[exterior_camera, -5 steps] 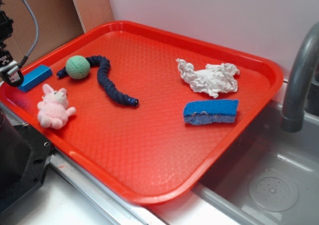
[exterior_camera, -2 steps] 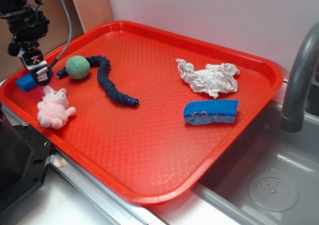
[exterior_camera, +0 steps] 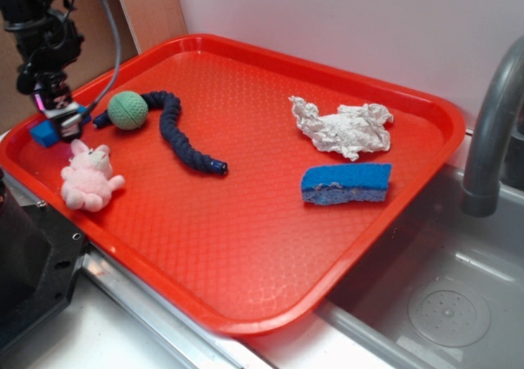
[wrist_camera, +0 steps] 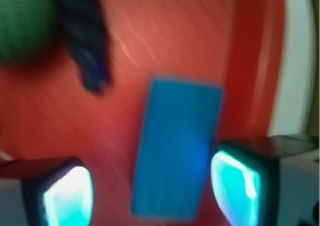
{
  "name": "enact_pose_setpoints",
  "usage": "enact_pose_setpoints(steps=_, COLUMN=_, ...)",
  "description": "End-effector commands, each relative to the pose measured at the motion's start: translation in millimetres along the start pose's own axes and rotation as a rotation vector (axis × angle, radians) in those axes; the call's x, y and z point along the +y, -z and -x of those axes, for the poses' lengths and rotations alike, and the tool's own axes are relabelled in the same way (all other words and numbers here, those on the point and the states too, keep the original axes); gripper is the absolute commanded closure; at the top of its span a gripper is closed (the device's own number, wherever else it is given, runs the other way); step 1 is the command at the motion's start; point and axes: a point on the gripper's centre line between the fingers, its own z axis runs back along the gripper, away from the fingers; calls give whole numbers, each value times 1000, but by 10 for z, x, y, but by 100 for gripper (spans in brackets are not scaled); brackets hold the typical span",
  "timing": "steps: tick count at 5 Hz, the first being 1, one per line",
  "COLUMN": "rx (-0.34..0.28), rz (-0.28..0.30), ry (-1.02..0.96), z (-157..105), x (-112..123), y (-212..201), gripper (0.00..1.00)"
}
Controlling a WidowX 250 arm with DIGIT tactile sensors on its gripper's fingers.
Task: Grab the blue block.
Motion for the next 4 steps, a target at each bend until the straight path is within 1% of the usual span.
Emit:
enact_pose_setpoints(steps=1, rx=-77, rz=-140, ry=-44, z=34, x=72, y=-217, gripper=0)
enact_pose_setpoints(steps=2, rx=-53, rz=-103, ry=-23, z=36, x=88, y=-98, gripper=0)
enact_pose_setpoints(steps=3, rx=-36, rz=-88, ry=-42, z=91, x=161, y=-19, gripper=0)
enact_pose_setpoints(steps=4, rx=-36, rz=-52, ry=-45, z=119, x=213, y=87, gripper=0)
